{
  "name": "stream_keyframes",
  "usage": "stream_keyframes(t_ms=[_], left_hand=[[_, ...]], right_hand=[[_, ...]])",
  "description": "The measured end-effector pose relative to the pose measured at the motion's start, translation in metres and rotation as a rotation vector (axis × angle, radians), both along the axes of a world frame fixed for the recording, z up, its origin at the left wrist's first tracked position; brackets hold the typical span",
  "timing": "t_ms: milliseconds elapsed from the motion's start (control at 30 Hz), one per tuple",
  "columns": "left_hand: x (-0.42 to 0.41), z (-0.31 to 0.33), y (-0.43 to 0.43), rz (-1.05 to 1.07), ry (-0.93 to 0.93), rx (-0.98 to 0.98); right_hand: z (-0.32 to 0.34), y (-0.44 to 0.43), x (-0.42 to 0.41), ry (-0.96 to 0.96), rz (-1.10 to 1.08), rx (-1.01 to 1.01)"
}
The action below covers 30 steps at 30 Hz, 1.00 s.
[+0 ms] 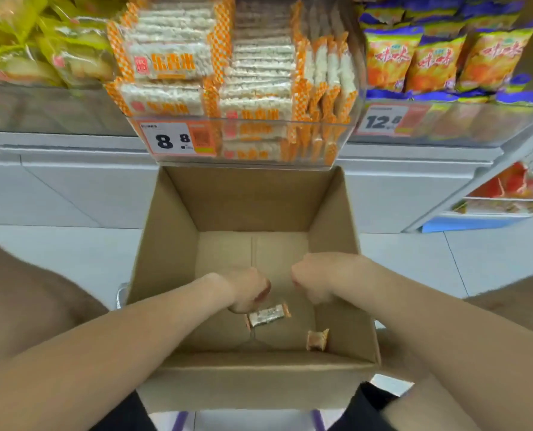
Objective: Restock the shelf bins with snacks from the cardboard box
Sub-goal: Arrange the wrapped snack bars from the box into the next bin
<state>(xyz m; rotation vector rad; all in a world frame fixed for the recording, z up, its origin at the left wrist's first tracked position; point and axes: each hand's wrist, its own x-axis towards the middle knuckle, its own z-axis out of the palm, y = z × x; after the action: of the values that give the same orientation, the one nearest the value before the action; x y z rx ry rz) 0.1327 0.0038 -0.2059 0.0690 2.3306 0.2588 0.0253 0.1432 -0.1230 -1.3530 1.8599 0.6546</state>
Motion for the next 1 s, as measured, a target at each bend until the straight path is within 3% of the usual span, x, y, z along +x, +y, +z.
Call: stream_keyframes(t_ms=[167,300,467,667,800,1000], left_hand=[[0.000,-0.081,0.020,-0.258,-0.185,-0.109],[-0.005,-0.104,0.036,-0.444,-0.151,-0.136],[0.003,-0.140,0.038,-0.465,-0.147,-0.170],[-0.009,-0.131,0.010,-0.172,-0.063,-0.064],[-0.010,-0.124,-0.007,0.090,-0.050,0.107],[-0.007,-0.097,-0.028,0.447,-0.135,0.297]], right_hand=[[-0.062,0.012,-0.003,-0.093,-0.017,0.134],[-0.086,0.013,0.008,-0.059,0.091,0.320],[-0.119,0.018,0.020,0.002,0.243,0.576],[-0.152,0.030,0.019,0.153,0.431,0.600],[-0.168,0.034,0.027,0.133,0.350,0.577],[-0.129,0.022,0.030,-0.008,0.205,0.372]])
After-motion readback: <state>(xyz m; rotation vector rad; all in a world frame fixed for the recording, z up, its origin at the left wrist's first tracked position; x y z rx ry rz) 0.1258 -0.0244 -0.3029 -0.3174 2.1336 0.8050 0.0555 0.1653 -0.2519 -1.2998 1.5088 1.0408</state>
